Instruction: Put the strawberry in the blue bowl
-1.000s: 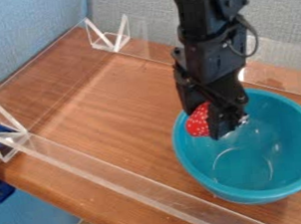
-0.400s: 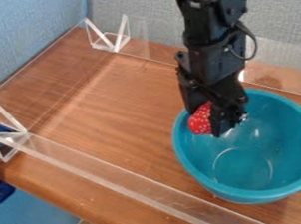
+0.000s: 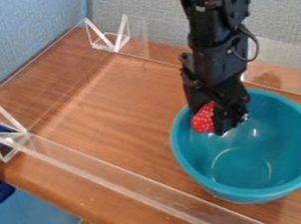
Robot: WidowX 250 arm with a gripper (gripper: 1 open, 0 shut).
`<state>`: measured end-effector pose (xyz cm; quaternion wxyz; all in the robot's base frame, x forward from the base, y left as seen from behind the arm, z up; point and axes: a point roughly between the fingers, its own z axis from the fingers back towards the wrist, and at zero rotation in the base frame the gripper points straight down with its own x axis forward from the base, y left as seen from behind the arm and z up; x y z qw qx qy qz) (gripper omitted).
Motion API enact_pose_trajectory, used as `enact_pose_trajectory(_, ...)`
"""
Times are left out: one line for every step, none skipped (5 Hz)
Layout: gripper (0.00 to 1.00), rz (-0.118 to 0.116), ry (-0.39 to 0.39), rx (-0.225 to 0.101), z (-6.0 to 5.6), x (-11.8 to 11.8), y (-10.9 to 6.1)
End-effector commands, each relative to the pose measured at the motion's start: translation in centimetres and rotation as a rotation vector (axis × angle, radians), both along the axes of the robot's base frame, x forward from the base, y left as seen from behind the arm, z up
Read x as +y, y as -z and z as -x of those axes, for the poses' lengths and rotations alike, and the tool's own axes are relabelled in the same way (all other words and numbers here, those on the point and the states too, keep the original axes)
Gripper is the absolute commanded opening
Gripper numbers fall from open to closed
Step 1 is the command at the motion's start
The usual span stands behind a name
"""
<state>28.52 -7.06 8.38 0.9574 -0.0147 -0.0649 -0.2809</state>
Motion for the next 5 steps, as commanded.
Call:
enact_pose_trajectory(1.00,0.004,-0.007,-0.051,-1.32,0.35,-0.99)
enact_pose_trajectory(1.00,0.005,-0.003,-0.050,-1.71,0.15,-0.72)
enact_pose_trajectory(1.00,0.008,0.004,-0.049,-1.90,-0.35,-0.38)
enact_pose_trajectory(1.00,-0.007,-0.001,-0.053,-1.77,-0.31,-1.11)
enact_pose_trajectory(1.00,-0.017,-0.005,-0.051,-1.62,-0.38,-1.38)
